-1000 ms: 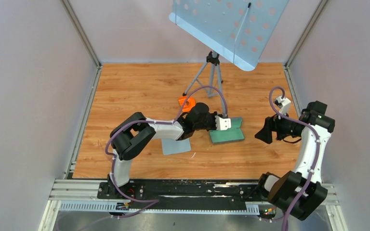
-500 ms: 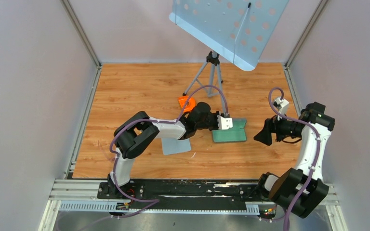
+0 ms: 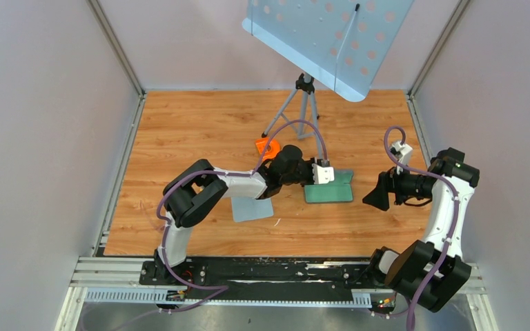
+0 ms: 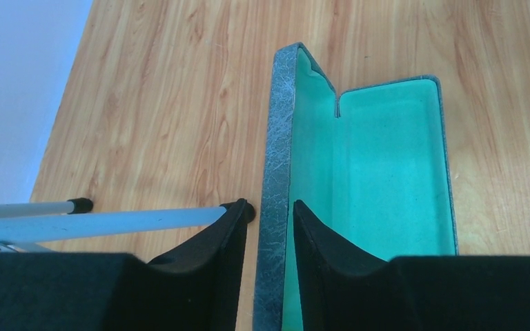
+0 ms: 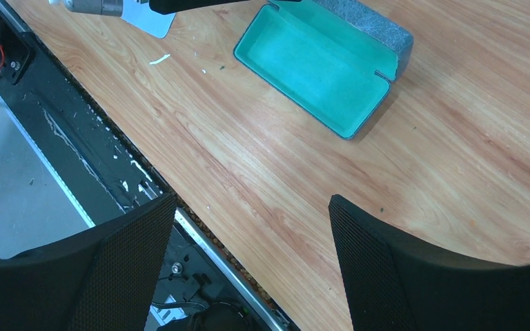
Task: Organize the sunglasses
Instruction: Place the sunglasses case at the center of the board, then fold the glasses cleaning cloth at the center of the board.
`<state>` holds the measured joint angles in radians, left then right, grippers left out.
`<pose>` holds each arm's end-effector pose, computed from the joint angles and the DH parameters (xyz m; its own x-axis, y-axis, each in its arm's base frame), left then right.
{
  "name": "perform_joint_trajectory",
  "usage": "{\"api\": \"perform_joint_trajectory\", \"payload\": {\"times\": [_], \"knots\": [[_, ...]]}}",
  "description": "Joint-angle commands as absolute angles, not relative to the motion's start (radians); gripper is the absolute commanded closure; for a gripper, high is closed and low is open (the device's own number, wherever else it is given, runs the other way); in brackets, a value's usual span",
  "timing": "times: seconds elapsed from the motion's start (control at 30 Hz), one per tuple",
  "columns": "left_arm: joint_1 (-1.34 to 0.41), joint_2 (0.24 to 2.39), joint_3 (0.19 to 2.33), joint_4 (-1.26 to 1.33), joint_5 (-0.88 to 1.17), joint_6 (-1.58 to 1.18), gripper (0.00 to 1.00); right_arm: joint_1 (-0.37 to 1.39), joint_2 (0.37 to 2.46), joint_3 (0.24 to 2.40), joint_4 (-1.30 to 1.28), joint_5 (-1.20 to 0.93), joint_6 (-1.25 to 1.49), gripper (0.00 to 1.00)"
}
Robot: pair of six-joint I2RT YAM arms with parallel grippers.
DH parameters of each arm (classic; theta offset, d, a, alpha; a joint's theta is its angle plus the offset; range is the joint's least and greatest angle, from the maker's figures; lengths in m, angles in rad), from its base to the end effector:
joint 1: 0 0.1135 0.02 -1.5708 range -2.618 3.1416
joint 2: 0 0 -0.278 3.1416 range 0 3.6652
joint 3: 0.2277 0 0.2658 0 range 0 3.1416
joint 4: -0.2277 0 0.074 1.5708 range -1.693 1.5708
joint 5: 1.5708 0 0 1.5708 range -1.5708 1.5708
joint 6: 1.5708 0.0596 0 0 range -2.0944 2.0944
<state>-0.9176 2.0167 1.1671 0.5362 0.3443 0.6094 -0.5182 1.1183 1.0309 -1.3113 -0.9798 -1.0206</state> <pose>0.2755 -0.3932 0.1694 0.3859 0.3822 -0.8396 0.8802 0.1198 0.4592 0.1809 -0.0462 0.2951 -0.5775 -0.2175 -0.7869 -0.6498 0.7059 0.2818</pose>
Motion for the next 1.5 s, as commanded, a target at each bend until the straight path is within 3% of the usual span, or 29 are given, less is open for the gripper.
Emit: {"api": "perform_joint_trajectory", "payload": {"times": [0.0, 0.3, 0.5, 0.73, 0.93, 1.17, 1.3, 1.47], "knots": [[-0.918, 1.969, 1.178, 0.551, 0.331, 0.596, 0.63, -0.535, 1.109, 1.054, -1.365, -1.013, -1.069, 0.14], [-0.976, 1.708, 1.070, 0.452, 0.121, 0.508, 0.46, -0.535, 1.084, 1.034, -1.373, -0.990, -1.111, 0.14], [-1.002, 1.457, 1.008, 0.129, -0.078, 0.216, 0.38, -0.502, 0.987, 0.997, -1.318, -0.946, -1.109, 0.21], [-1.001, 1.284, 0.904, -0.161, -0.237, 0.006, 0.38, -0.333, 0.836, 0.918, -1.223, -0.843, -1.051, 0.31], [-0.927, 1.409, 1.036, -0.481, -0.346, -0.131, 0.47, -0.176, 0.813, 0.889, -1.116, -0.781, -0.913, 0.42], [-0.787, 1.370, 1.017, -0.574, -0.314, -0.141, 0.49, 0.099, 0.946, 0.982, -1.013, -0.692, -0.800, 0.56], [-0.656, 1.339, 0.988, -0.558, -0.201, -0.132, 0.49, 0.252, 1.084, 1.045, -0.945, -0.647, -0.751, 0.58], [-0.597, 1.436, 1.033, -0.572, -0.158, -0.079, 0.48, 0.410, 1.302, 1.171, -0.882, -0.598, -0.771, 0.66]]}}
